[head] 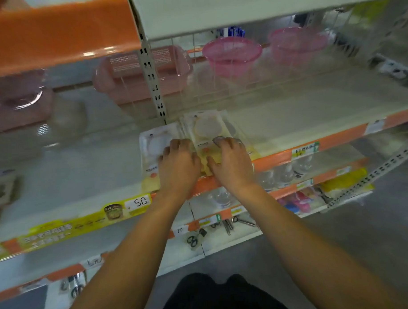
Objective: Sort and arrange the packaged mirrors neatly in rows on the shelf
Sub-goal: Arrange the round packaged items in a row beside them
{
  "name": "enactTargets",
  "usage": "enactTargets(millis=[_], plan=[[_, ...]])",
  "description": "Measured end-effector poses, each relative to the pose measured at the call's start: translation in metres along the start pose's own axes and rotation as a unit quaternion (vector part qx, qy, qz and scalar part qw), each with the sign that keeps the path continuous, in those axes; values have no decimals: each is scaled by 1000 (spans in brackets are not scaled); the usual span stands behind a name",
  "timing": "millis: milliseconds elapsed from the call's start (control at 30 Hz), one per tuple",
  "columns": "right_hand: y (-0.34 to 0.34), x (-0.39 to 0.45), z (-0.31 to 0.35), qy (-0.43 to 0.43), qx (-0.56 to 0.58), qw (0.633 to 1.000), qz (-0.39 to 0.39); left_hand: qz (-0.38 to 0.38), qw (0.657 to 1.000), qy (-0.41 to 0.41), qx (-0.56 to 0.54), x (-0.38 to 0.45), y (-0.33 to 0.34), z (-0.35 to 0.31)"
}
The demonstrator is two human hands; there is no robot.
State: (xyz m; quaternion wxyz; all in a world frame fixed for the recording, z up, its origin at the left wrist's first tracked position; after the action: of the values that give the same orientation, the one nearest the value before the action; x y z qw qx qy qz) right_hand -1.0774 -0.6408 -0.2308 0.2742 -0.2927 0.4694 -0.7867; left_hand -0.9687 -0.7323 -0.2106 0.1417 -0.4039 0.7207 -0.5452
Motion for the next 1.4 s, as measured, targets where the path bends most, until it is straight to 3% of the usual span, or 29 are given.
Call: enactTargets(millis=[267, 567, 900, 1133, 1400], plan=[[17, 33, -1, 16, -38, 999, 13, -21, 1000, -9, 3, 27, 9, 11], [59, 58, -10, 81, -65, 985, 134, -1, 999, -35, -1, 38, 11, 25], [52, 67, -9, 24, -68, 992, 106, -2, 994, -106, -11, 46, 19, 19], [54, 68, -9, -13, -79, 990, 115, -72, 989, -125, 4, 30, 9, 19], [60, 67, -8, -2, -84, 990, 109, -40, 993, -107, 21, 28, 8, 27]])
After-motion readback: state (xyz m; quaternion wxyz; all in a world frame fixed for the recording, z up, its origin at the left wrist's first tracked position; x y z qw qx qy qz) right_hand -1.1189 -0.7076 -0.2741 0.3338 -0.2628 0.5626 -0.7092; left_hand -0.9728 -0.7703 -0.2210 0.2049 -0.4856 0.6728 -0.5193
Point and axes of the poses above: each hand's wrist, its own x-axis towards the middle knuckle, its own y-axis out of the palm, z = x × y, the point moved 10 cm from there along x, towards the middle knuckle, and after that the axes turned 3 degrees about -x, right-handed, at the moved point
